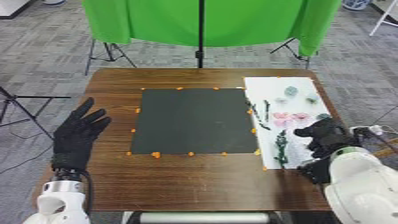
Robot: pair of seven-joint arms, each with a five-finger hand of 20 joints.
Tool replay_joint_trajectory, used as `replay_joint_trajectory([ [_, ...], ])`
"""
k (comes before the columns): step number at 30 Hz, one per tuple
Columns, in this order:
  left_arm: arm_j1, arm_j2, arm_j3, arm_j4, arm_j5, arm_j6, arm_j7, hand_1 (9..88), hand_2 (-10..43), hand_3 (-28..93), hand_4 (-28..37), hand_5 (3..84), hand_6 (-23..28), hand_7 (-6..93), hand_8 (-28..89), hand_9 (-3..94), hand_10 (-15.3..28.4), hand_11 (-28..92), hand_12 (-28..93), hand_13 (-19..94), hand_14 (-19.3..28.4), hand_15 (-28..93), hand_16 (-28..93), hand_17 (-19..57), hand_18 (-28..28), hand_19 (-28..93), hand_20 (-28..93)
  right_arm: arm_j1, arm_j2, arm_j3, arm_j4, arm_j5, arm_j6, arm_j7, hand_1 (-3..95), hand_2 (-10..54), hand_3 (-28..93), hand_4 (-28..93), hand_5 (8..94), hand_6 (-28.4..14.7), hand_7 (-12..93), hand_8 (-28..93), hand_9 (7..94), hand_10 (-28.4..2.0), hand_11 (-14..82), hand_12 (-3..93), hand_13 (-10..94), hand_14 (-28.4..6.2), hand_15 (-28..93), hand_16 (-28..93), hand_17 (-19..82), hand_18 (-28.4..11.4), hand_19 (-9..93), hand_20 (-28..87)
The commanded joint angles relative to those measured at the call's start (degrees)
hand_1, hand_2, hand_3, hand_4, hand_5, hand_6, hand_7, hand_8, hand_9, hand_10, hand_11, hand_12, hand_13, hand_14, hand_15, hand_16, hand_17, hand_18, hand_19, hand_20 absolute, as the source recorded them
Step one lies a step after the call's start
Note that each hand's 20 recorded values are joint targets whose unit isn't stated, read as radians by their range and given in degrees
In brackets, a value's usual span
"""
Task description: Arrange flowers
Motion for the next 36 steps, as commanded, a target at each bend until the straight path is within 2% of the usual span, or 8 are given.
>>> replay_joint_trajectory([
  [1, 0.45, 0.27, -0.09, -0.07, -0.28, 0.66, 0.30, 23.5, 9.6, 74, -26.1, 36.6, 8.4, 8.9, -7, 34.8, 19.9, 29, 14, 24, 25.4, 59, -7, -6.9, 24.3, 49, 31, 4.17, 0.66, -9.92, 2.19, -7.30, -5.99, 1.42, 33.7, -4.1, 72, -23, 56.9, -7.6, 13, -11, 66.2, -21.8, 32.9, 15.3, 64, -17.5, 63, 7, 33, -26.9, 91, 9],
  [12, -0.09, 0.43, 0.38, 0.12, -0.11, 0.41, -0.04, 23.7, 9.5, 74, -25.8, 36.8, 8.6, 9.0, -7, 34.9, 19.9, 29, 14, 24, 25.4, 59, -8, -6.9, 24.3, 49, 31, 11.27, 2.09, -23.19, 8.29, -21.93, -10.33, 6.11, 38.1, -7.2, 70, -23, 61.0, -8.8, 13, -11, 70.4, -21.9, 36.9, 16.8, 70, -15.4, 62, 8, 38, -26.8, 93, 5],
  [16, 0.71, 1.07, 0.74, -0.15, -0.71, 1.42, 1.16, 23.8, 9.4, 74, -25.9, 36.8, 8.7, 8.9, -7, 35.1, 19.9, 29, 14, 24, 25.4, 59, -8, -6.8, 24.2, 49, 31, 12.17, 2.05, -25.25, 10.37, -23.08, -11.12, 6.22, 38.6, -7.6, 70, -23, 63.0, -9.2, 13, -11, 71.3, -21.8, 37.5, 16.9, 71, -15.1, 62, 9, 39, -26.3, 93, 6],
  [19, 0.80, 0.91, 0.35, -0.18, -0.59, 1.34, 0.67, 23.8, 9.4, 74, -25.9, 36.9, 8.7, 8.9, -7, 35.1, 20.0, 29, 14, 24, 25.3, 59, -8, -6.9, 24.2, 49, 31, 12.93, 1.76, -27.22, 12.54, -24.53, -10.86, 5.59, 39.1, -7.8, 70, -23, 66.9, -8.7, 15, -11, 72.4, -21.3, 37.8, 16.9, 72, -14.6, 61, 9, 40, -25.9, 93, 6],
  [23, 0.45, 0.60, 0.20, -0.08, -0.43, 1.23, 0.32, 23.8, 9.4, 74, -25.9, 36.9, 8.8, 8.8, -7, 35.1, 20.0, 29, 14, 24, 25.3, 60, -8, -6.9, 24.2, 49, 31, 14.72, 1.05, -29.96, 15.45, -26.96, -10.40, 5.81, 41.9, -9.2, 70, -23, 73.3, -6.9, 18, -11, 76.7, -19.2, 37.8, 17.6, 77, -12.3, 59, 10, 45, -23.5, 93, 8],
  [27, 0.53, 0.61, -0.02, -0.08, -0.46, 1.18, 0.35, 23.8, 9.5, 74, -25.9, 36.9, 8.8, 8.8, -7, 35.2, 20.0, 30, 14, 24, 25.4, 60, -8, -6.9, 24.2, 49, 31, 15.97, 1.17, -32.12, 18.08, -28.83, -9.51, 5.32, 48.9, -9.5, 67, -27, 77.8, -6.2, 24, 3, 80.6, -16.7, 41.0, 18.9, 81, -9.6, 61, 13, 48, -21.8, 93, 15],
  [35, 1.13, 0.82, -0.23, -0.33, -0.69, 1.56, 1.01, 23.8, 9.5, 74, -25.9, 36.8, 8.8, 8.9, -7, 35.1, 20.0, 30, 14, 24, 25.4, 60, -8, -6.8, 24.2, 49, 31, 15.41, 3.45, -32.33, 19.68, -30.94, -4.63, 3.76, 58.1, -9.5, 65, -28, 83.7, -4.3, 29, 8, 86.3, -12.2, 40.8, 24.9, 87, -6.3, 60, 15, 53, -19.8, 93, 24],
  [36, 1.19, 1.14, -0.02, -0.31, -1.06, 1.91, 1.80, 23.8, 9.4, 74, -25.9, 36.8, 8.8, 8.9, -7, 35.1, 20.0, 30, 14, 25, 25.4, 60, -8, -6.8, 24.2, 49, 31, 15.53, 3.86, -32.41, 19.49, -31.67, -2.40, 3.62, 58.1, -9.5, 66, -28, 83.9, -4.3, 29, 8, 86.5, -12.0, 40.8, 25.3, 87, -6.3, 61, 16, 53, -19.7, 93, 25],
])
